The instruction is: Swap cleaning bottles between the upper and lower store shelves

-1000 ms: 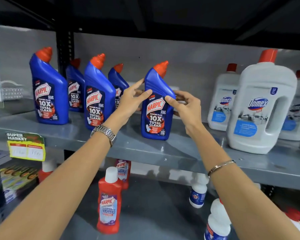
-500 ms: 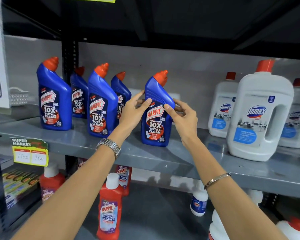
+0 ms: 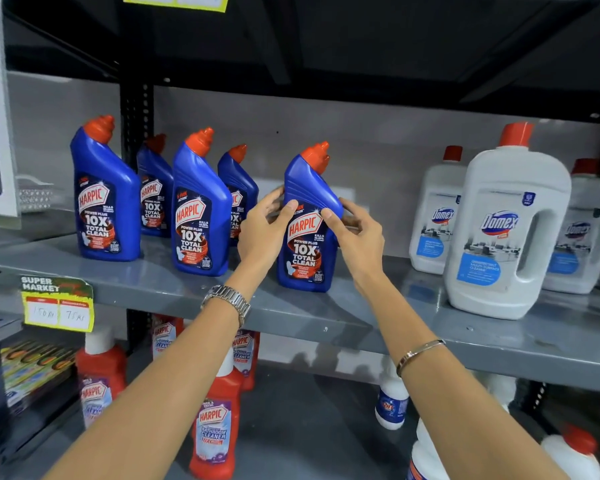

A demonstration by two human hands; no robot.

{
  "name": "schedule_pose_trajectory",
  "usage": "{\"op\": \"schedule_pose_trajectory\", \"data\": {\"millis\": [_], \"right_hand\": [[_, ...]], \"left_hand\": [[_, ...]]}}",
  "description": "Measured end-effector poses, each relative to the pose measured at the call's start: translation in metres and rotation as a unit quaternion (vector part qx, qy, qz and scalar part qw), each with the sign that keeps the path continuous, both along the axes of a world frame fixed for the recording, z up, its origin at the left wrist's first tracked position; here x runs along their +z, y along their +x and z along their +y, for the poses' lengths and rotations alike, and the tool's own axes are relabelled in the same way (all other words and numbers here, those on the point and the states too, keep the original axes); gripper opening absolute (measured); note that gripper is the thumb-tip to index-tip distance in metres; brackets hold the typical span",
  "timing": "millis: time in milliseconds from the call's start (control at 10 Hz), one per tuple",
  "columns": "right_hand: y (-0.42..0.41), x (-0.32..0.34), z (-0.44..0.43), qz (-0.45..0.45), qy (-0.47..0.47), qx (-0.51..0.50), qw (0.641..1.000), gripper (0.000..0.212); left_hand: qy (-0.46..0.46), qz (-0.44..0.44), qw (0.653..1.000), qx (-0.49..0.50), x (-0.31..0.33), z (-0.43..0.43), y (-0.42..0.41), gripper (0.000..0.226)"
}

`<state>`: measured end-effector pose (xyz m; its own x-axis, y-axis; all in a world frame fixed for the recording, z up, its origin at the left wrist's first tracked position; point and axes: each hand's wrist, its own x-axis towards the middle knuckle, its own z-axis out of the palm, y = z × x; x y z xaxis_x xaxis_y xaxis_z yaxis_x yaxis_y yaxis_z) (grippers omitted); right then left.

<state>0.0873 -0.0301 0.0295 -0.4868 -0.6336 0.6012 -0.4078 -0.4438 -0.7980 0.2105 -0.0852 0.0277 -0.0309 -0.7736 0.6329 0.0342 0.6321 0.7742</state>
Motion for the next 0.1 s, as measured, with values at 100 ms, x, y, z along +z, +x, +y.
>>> {"op": "schedule_pose_trajectory", "data": {"millis": [100], "right_hand": [[0.0035,-0.0043,0.0024,0.006,0.001,-0.031,0.999,0.051]], "left_hand": [[-0.017,0.012,0.999,0.049,-0.0018,-0.0004,0.0018,0.042]]}}
